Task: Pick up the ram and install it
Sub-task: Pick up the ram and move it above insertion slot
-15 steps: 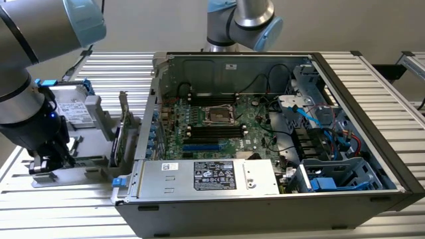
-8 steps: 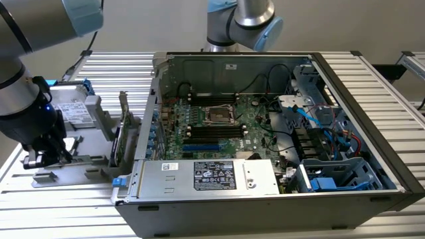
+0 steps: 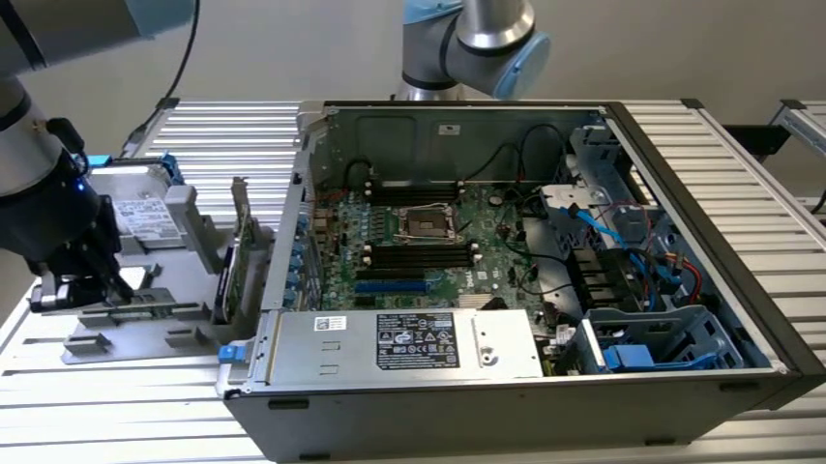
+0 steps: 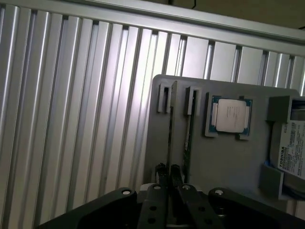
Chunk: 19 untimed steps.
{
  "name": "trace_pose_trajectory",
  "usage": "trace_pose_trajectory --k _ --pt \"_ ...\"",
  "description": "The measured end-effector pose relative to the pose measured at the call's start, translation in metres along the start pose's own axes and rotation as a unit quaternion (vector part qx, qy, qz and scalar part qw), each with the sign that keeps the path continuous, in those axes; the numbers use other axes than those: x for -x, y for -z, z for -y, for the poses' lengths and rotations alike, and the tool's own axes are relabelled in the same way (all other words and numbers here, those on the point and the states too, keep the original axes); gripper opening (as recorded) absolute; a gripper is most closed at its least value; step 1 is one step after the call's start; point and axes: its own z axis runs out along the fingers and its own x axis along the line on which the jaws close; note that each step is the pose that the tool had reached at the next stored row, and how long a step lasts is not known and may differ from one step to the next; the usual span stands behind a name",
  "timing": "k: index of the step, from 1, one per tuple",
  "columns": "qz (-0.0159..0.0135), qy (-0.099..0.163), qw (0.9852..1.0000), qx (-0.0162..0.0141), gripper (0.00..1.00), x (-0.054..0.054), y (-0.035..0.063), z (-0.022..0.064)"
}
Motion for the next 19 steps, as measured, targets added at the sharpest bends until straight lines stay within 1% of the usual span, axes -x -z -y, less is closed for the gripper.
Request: trace_pose_trajectory --k 4,7,13,19 --pt "0.0001 0.0 1.0 0.0008 0.14 0.0 0.0143 0.003" --pt "0.0002 0.0 1.0 0.0015 0.14 0.0 0.0248 0.0083" --pt "0.0004 0.0 1.0 0.0032 0.14 0.0 0.0465 0.025" --pt "0.0006 0.0 1.0 0.0044 0.14 -0.002 0.065 0.0433"
